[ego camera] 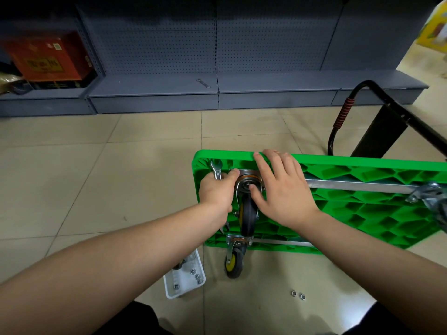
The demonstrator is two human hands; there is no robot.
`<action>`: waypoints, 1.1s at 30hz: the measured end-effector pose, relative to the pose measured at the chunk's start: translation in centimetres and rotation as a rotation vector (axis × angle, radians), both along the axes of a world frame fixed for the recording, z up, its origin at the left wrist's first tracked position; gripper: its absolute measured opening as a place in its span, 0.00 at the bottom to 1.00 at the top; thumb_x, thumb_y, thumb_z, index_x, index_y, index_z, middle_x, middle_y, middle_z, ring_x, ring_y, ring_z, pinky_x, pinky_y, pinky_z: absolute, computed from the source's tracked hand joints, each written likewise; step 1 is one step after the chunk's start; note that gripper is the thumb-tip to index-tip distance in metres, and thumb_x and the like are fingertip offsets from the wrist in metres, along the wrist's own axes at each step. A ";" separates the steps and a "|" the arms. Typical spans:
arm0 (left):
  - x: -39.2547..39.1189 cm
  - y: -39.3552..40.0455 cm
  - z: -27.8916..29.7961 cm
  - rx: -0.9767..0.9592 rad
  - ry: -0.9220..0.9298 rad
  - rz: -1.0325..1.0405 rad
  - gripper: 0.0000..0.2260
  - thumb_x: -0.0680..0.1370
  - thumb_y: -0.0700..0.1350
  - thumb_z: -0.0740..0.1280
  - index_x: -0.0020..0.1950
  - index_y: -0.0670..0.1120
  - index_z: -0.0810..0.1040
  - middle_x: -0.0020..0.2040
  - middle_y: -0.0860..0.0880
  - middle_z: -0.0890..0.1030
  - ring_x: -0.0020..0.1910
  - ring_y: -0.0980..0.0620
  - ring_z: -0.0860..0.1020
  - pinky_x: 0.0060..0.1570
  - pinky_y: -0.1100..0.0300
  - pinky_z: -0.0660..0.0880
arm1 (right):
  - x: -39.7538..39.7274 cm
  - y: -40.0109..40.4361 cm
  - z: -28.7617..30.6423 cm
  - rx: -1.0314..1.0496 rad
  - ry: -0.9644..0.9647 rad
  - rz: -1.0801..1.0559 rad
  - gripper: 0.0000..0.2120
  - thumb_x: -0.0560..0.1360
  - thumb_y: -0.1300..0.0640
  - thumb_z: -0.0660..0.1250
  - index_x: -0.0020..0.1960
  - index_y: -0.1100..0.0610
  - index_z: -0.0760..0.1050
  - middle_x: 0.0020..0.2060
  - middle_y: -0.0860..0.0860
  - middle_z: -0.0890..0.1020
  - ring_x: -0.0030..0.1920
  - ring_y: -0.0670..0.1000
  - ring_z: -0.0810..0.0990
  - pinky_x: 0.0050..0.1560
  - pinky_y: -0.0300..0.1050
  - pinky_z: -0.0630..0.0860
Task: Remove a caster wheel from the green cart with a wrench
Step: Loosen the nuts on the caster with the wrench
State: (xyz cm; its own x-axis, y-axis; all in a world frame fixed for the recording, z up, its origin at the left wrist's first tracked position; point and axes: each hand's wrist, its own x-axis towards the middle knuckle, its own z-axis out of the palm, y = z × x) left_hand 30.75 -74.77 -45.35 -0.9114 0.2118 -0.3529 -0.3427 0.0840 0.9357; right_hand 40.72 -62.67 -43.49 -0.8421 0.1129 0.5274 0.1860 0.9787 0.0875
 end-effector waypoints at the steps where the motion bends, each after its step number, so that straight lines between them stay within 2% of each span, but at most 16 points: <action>1: 0.0 0.0 0.1 0.003 0.008 0.012 0.12 0.77 0.52 0.72 0.41 0.48 0.73 0.30 0.51 0.69 0.22 0.52 0.63 0.21 0.66 0.59 | 0.0 0.0 0.0 0.001 0.000 -0.001 0.31 0.77 0.45 0.63 0.74 0.62 0.68 0.68 0.61 0.73 0.67 0.64 0.70 0.72 0.58 0.63; 5: 0.0 -0.1 0.4 0.021 -0.049 0.003 0.14 0.79 0.54 0.68 0.46 0.43 0.78 0.30 0.50 0.66 0.22 0.51 0.61 0.23 0.65 0.58 | 0.0 0.0 0.0 0.004 -0.002 -0.003 0.31 0.77 0.45 0.63 0.74 0.62 0.68 0.68 0.60 0.73 0.67 0.63 0.70 0.72 0.58 0.63; 9: 0.1 -0.1 0.4 0.018 -0.029 -0.061 0.16 0.75 0.56 0.73 0.47 0.44 0.79 0.28 0.51 0.65 0.21 0.53 0.61 0.22 0.66 0.57 | -0.1 0.0 0.0 0.003 -0.007 -0.002 0.31 0.77 0.45 0.63 0.74 0.62 0.68 0.68 0.60 0.73 0.67 0.63 0.70 0.72 0.57 0.63; 12: 0.1 -0.3 0.3 -0.008 -0.008 -0.038 0.14 0.75 0.53 0.75 0.40 0.47 0.74 0.28 0.52 0.68 0.22 0.52 0.63 0.21 0.67 0.59 | -0.1 0.0 0.0 0.006 -0.014 -0.005 0.31 0.77 0.44 0.62 0.74 0.62 0.68 0.68 0.60 0.73 0.67 0.63 0.70 0.72 0.58 0.63; 15: 0.3 -0.3 0.5 0.001 0.024 0.008 0.14 0.75 0.51 0.75 0.40 0.49 0.72 0.27 0.53 0.68 0.21 0.53 0.63 0.21 0.67 0.58 | 0.0 0.0 -0.1 0.003 -0.011 0.000 0.31 0.77 0.44 0.62 0.74 0.62 0.68 0.68 0.60 0.73 0.67 0.63 0.70 0.72 0.58 0.62; 18: 0.5 -0.3 0.8 -0.008 0.028 0.025 0.12 0.76 0.51 0.73 0.40 0.47 0.74 0.26 0.53 0.67 0.19 0.54 0.62 0.21 0.67 0.58 | 0.0 0.1 -0.1 0.003 -0.013 0.006 0.31 0.77 0.44 0.62 0.75 0.62 0.68 0.68 0.60 0.73 0.67 0.63 0.69 0.73 0.58 0.62; 23: 0.4 -0.2 1.2 -0.006 -0.036 -0.021 0.12 0.80 0.51 0.66 0.42 0.45 0.80 0.22 0.57 0.70 0.22 0.53 0.62 0.22 0.67 0.57 | 0.0 0.1 -0.1 -0.006 -0.001 0.017 0.31 0.77 0.45 0.62 0.74 0.62 0.68 0.68 0.61 0.73 0.67 0.63 0.70 0.73 0.58 0.63; 29: 1.0 -0.7 1.3 -0.006 -0.029 -0.038 0.12 0.79 0.53 0.69 0.43 0.44 0.79 0.24 0.55 0.69 0.20 0.54 0.61 0.22 0.67 0.57 | 0.0 0.3 -0.2 -0.020 -0.014 0.033 0.31 0.77 0.44 0.62 0.74 0.61 0.68 0.68 0.60 0.73 0.67 0.63 0.70 0.72 0.57 0.63; 33: 2.4 -1.7 2.2 0.041 -0.060 -0.074 0.13 0.79 0.53 0.70 0.46 0.43 0.79 0.28 0.51 0.62 0.21 0.54 0.58 0.24 0.66 0.54 | 0.3 0.3 0.3 -0.169 0.054 0.122 0.23 0.79 0.48 0.64 0.69 0.60 0.75 0.66 0.58 0.74 0.65 0.62 0.72 0.69 0.58 0.67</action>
State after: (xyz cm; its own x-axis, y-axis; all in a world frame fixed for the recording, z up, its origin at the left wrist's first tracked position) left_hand 33.13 -76.46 -43.10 -0.8703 0.2928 -0.3961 -0.3926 0.0734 0.9168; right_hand 40.98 -62.34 -43.20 -0.8257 0.1022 0.5548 0.0648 0.9941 -0.0866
